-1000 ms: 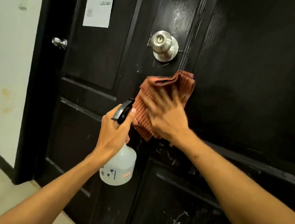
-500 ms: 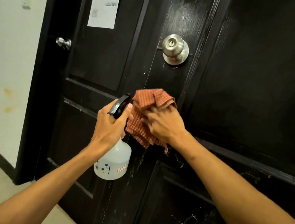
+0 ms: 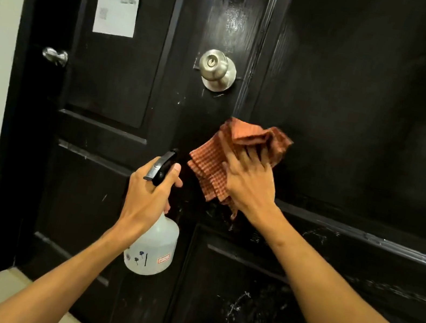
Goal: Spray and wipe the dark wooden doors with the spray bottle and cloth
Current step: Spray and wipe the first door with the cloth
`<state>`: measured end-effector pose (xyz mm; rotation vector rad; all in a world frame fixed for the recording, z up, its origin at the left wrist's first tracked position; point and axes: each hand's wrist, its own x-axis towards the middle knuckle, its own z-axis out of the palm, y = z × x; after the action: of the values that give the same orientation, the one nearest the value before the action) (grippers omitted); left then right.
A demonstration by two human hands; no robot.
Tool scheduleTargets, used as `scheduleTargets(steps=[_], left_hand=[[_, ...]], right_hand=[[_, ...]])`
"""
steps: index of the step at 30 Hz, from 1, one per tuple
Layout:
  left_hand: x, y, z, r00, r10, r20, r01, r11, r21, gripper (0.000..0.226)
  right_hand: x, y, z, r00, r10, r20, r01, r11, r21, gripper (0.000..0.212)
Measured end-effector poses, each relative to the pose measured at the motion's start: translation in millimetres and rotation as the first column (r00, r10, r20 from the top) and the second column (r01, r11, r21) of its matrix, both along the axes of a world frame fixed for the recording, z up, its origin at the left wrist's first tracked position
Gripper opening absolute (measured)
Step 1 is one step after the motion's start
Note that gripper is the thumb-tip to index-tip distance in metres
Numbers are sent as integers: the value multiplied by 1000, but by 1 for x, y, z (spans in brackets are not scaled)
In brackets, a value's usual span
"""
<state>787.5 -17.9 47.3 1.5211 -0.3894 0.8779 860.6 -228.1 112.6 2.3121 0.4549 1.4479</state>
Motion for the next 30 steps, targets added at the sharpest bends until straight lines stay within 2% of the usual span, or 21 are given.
scheduleTargets(steps=[2, 6, 8, 10, 13, 15, 17, 20, 21, 24, 27, 30], left_hand=[[-3, -12, 2, 1000, -27, -3, 27, 1000, 1, 26], [-13, -38, 5, 995, -103, -2, 103, 995, 14, 22], [-18, -49, 5, 994, -107, -6, 107, 994, 31, 22], [-22, -59, 5, 993, -118, -9, 118, 993, 29, 22], [-28, -77, 5, 991, -131, -13, 132, 991, 30, 23], [-31, -91, 2, 988, -155, -18, 155, 987, 45, 22], [-33, -107, -2, 984, -177, -34, 178, 982, 58, 22], [-36, -133, -7, 976, -212, -56, 215, 975, 60, 25], [-37, -143, -7, 973, -225, -60, 228, 971, 66, 26], [-43, -172, -7, 964, -259, -64, 264, 960, 87, 27], [-49, -196, -6, 953, -298, -53, 302, 949, 89, 28], [-54, -213, -7, 945, -322, -61, 327, 940, 96, 28]], right_hand=[[-10, -6, -18, 1000, 4, 25, -4, 1000, -17, 69], [-26, -39, -59, 984, -58, -170, 24, 981, -193, 63], [-32, -66, -53, 980, -103, -171, 83, 989, -121, 56], [-44, -88, -57, 984, -142, -108, 137, 989, -50, 64], [-64, -107, -96, 978, -149, -144, 142, 988, -59, 78], [-77, -129, -106, 985, -130, -115, 123, 990, -65, 78], [-90, -158, -100, 989, -140, -40, 143, 987, 78, 82], [-109, -187, -95, 982, -188, -19, 184, 934, 306, 83], [-112, -185, -98, 982, -188, -4, 179, 924, 338, 80], [-105, -168, -108, 998, -59, -24, 62, 974, 216, 72], [-101, -182, -97, 999, -37, -7, 37, 996, 85, 78], [-115, -226, -95, 994, -87, 65, 76, 985, 156, 81]])
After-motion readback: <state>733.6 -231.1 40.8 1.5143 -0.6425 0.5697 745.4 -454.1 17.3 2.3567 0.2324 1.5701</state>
